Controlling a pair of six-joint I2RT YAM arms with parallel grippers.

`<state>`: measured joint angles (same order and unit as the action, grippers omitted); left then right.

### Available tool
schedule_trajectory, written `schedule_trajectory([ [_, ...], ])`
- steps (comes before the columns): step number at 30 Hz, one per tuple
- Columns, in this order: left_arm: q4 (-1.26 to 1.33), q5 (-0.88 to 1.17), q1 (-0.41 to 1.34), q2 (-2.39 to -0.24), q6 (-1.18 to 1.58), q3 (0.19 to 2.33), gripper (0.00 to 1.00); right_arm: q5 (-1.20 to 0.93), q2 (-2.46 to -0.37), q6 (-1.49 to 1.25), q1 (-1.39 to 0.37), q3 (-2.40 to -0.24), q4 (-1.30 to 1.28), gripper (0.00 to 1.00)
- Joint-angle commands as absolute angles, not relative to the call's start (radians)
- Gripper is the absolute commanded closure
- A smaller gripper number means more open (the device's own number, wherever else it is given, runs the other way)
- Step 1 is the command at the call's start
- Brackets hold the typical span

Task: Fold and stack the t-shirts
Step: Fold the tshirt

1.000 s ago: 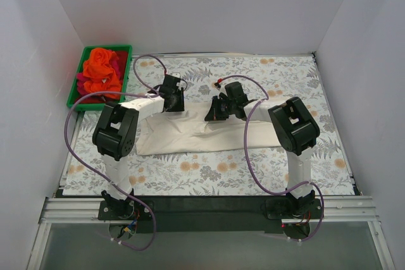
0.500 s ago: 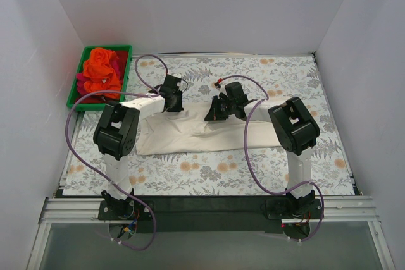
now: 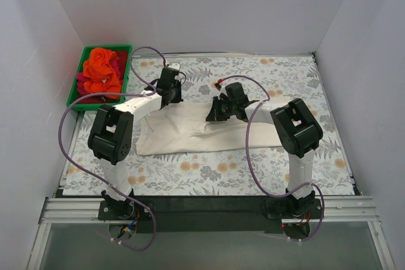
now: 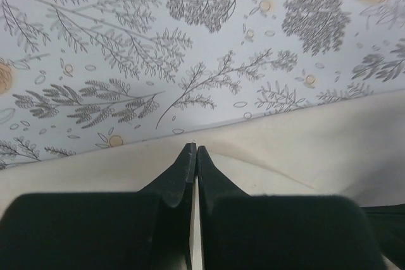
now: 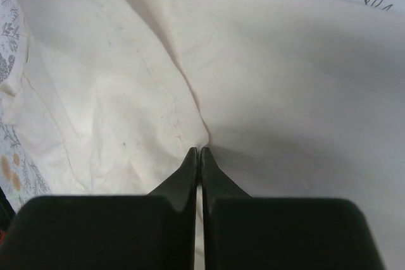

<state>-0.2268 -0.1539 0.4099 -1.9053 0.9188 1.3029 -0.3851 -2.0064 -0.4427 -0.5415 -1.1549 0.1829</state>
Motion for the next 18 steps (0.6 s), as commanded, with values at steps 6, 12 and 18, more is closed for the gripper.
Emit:
schedule_trajectory([
  [6,-0.107,-0.210,0.414,-1.809,0.893,1.286,1.00,-0.316,-1.925,-0.402,-0.546,-1.126,0.179,0.99],
  [12,-0.039,-0.212,0.414,-1.825,0.913,1.229,1.00,-0.255,-1.913,-0.390,-0.548,-1.098,0.181,0.99],
  [18,-0.017,-0.183,0.414,-1.856,0.930,1.209,0.99,-0.236,-1.911,-0.382,-0.546,-1.074,0.181,0.99],
])
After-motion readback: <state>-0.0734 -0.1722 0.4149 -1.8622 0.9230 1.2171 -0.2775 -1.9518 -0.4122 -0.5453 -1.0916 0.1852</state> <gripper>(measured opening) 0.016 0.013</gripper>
